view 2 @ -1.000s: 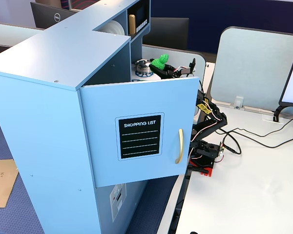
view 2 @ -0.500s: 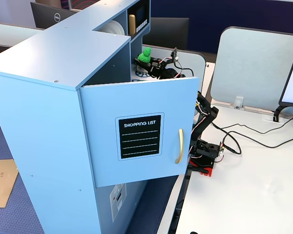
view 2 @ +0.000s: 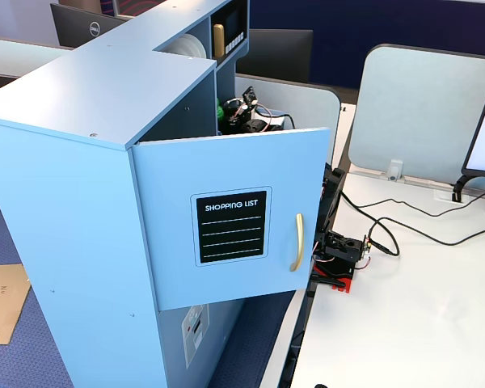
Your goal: Pick up the green pineapple from the left cabinet and place it in the green recipient
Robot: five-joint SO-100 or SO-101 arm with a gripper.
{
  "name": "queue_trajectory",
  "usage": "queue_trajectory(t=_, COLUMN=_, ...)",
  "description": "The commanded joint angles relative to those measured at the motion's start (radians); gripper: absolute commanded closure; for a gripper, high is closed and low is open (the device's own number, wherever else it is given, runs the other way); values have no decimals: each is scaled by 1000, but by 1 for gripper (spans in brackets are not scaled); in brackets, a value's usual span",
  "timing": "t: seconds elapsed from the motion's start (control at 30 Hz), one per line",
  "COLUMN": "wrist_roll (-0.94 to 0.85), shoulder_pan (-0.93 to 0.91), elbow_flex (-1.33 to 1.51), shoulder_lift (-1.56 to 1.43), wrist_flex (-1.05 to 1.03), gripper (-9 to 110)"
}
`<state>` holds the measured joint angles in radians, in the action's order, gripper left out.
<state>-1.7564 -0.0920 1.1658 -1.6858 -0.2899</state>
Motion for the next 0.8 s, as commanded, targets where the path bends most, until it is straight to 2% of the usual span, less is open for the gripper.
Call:
queue_trajectory(t=0.0, wrist_roll=-26, shoulder_pan=2, elbow_flex=-48, shoulder_lift=8, wrist_flex=-5, gripper=101)
queue_trajectory(t=0.33, wrist_roll=-98, shoulder_pan=23, elbow_flex=9, shoulder_lift=-8, wrist_flex=-18, gripper=100)
queue_trajectory(t=0.4, wrist_roll=-78, shoulder_pan=25, elbow_flex=20, shoulder_lift=-11, wrist_flex=-9, gripper=93)
queue_trajectory(t=0.53, wrist_roll=126, shoulder_pan=34, elbow_flex=31, shoulder_lift=-12, wrist_flex=71, gripper=61)
queue_trajectory(t=0.77, wrist_roll=150, shoulder_pan=51, elbow_flex=29, shoulder_lift=-28, wrist_flex=63, gripper=60)
